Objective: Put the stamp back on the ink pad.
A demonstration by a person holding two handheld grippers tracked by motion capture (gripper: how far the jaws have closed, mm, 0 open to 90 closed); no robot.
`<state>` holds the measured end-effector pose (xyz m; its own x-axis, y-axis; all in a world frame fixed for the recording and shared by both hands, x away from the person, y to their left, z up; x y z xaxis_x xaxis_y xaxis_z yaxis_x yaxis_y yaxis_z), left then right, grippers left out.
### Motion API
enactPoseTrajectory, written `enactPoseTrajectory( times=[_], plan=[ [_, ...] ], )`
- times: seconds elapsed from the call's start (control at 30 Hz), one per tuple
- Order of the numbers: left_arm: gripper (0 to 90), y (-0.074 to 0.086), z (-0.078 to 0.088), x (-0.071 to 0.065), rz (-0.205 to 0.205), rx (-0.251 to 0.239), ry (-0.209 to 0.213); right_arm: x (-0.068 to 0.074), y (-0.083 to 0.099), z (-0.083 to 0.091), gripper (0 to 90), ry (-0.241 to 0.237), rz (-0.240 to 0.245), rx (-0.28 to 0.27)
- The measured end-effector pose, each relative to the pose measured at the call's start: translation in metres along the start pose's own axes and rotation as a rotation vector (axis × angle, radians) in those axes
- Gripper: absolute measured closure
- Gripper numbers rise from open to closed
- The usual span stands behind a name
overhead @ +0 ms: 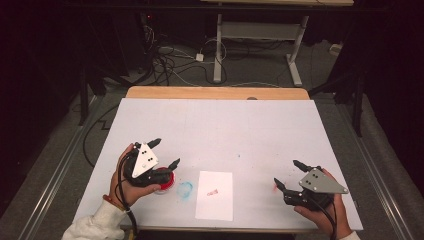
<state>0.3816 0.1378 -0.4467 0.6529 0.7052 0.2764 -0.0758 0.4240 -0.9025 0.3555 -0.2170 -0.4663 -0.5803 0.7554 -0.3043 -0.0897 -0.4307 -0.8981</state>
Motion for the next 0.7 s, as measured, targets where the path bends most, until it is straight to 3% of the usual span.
enactPoseTrajectory(
  times=[0.33,0.7],
  plan=[
    [17.8,0.016,0.011,0.007,-0.012,0.013,-0.028,-0.006,0.001,0.009,22.6,0.046,0.007,-0.017],
    [17.8,0.038,0.022,0.008,-0.034,0.053,-0.053,-0.005,0.003,0.013,22.6,0.062,0.016,-0.022]
  ],
)
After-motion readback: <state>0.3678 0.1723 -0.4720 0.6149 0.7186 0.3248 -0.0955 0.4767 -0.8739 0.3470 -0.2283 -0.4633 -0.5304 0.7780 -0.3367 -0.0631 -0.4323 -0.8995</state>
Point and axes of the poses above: each handheld gripper's, and its own axes: z roughly backward along the jaws, y roughly out of its underside, x roughly to its left, the point moved 10 cm from there along -z, roughly forward along the jaws, and after that the axes turned 7 degrees about -x, right-handed, at the moved point
